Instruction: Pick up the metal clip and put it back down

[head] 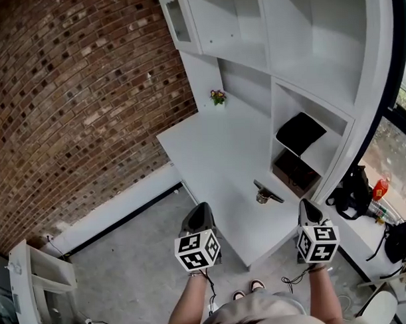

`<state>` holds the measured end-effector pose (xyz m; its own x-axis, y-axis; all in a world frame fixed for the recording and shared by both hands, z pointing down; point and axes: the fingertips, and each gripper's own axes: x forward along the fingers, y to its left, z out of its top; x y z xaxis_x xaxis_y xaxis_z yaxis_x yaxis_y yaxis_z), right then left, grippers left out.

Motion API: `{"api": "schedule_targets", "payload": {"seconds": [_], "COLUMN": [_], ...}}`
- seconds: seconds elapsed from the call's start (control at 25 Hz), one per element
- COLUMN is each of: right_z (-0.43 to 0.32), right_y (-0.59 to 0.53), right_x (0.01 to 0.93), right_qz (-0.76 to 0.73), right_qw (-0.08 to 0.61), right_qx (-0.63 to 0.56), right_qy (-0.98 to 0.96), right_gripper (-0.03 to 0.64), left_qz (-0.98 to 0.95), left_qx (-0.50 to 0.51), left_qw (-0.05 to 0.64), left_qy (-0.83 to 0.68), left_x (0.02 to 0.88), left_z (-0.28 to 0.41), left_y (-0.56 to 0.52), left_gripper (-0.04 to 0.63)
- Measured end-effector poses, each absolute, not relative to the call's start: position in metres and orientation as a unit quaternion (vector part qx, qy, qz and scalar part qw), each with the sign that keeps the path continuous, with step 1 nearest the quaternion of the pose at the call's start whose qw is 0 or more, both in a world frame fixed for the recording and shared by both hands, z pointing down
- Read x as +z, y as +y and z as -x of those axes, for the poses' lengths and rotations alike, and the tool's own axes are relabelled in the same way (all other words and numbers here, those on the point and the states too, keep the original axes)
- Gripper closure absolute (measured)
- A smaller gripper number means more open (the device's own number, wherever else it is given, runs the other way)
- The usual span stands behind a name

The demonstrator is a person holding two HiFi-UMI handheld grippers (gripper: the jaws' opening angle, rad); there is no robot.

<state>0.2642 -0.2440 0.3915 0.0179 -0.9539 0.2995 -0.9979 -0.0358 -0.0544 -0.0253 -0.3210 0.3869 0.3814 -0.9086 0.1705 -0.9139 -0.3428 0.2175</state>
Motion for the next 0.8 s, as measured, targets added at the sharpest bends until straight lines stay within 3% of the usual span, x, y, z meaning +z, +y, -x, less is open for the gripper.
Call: {"api": "schedule_targets", "payload": {"seconds": [0.8], "right_z": [-0.265], "right_y": [-0.254], "right_x": [0.380], "right_qz": [-0.707], "right_qw": [0.083], "right_qx": [0.111], "right_qy": [-0.693], "right_gripper": [0.615], "left_qz": [-0.815], "left_qx": [0.010], "left_qw": [0.150], "left_qy": [-0.560], "left_x": [0.397], "left_z": [0.030], "left_y": [-0.320], "left_gripper": [0.584]}}
